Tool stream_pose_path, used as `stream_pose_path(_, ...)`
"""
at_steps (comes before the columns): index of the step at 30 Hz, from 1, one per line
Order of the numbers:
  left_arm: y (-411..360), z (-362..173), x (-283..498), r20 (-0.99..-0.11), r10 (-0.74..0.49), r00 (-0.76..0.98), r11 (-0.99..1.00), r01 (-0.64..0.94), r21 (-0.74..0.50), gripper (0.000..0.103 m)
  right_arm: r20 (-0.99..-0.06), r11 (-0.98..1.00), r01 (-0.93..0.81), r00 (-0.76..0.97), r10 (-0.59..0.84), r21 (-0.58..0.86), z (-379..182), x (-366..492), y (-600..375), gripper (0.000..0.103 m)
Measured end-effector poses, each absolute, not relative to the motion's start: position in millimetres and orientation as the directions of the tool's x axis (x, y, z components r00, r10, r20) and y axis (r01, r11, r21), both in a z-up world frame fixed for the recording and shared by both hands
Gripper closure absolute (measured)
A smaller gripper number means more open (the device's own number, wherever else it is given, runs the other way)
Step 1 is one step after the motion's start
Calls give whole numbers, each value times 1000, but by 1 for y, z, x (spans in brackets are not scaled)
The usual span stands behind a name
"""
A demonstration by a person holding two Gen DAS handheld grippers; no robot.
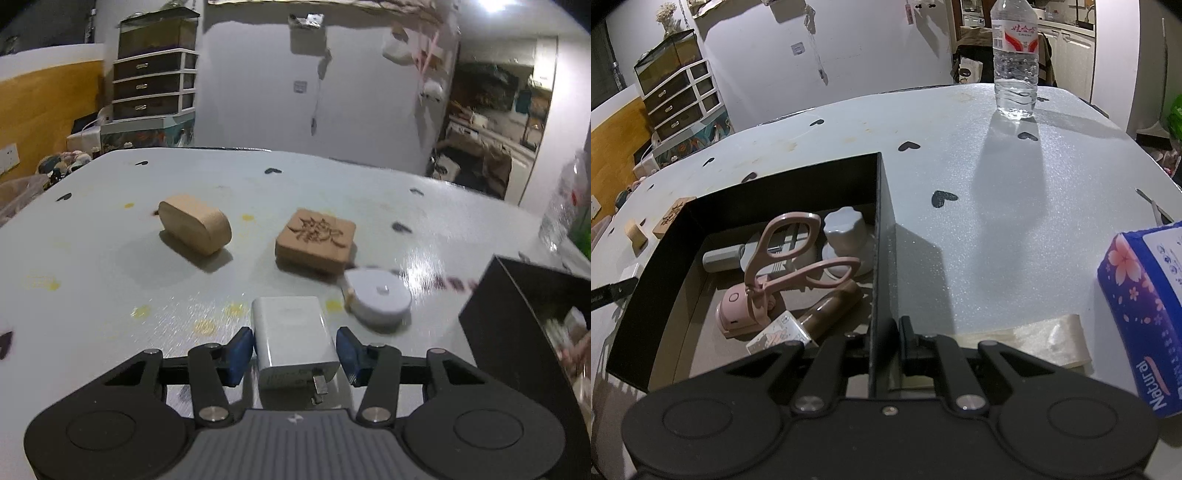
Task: Organize rigid objects
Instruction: 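Move the left tool to the white charger and close on it, then carry the white charger into the black box and open the left tool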
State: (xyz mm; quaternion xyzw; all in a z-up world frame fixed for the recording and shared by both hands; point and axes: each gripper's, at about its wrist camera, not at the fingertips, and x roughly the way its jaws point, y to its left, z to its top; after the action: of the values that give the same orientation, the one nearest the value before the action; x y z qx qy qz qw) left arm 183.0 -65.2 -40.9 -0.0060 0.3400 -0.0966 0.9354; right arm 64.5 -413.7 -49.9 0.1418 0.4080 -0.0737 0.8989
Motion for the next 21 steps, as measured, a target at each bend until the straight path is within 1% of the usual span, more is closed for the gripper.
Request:
stream_pose_path(4, -69, -41, 187, -639, -143, 756, 990, 118, -81, 51, -754, 948, 249, 657, -16, 197, -50, 64, -414, 93)
stream_pose_path(6, -73, -42, 194, -646, -133, 752, 991, 91, -99, 44, -754, 947, 250, 657, -14, 200, -50, 64, -414, 93)
stream_pose_path(8, -78, -45, 199, -651, -110, 751, 994, 74, -82, 44, -754, 947, 250, 657, -15, 199, -50, 64, -414, 93)
stream_pose_path(10, -80, -48, 199, -646, -96, 757, 995, 67, -69, 46, -754, 947, 250, 657, -14, 200, -50, 64, -414, 93)
stream_pose_path(11, -79, -48, 198, -645, -92, 759, 996, 63, -68, 49, -754, 947, 250, 657, -15, 200, -50, 64, -414, 93)
stream_pose_path(12, -78, -48, 197, -644, -83, 761, 996, 55, -63, 55, -754, 948, 250, 657, -15, 199, -50, 64, -414, 93)
stream_pose_path(17, -72, -47, 193, -639, -92, 764, 995, 53, -80, 56, -753, 947, 249, 658, -13, 201, -49, 64, -413, 93)
stream_pose_path(21, -65, -35, 187, -621, -170, 765, 980, 67, -186, 56, -753, 947, 250, 658, -13, 202, -49, 64, -414, 93)
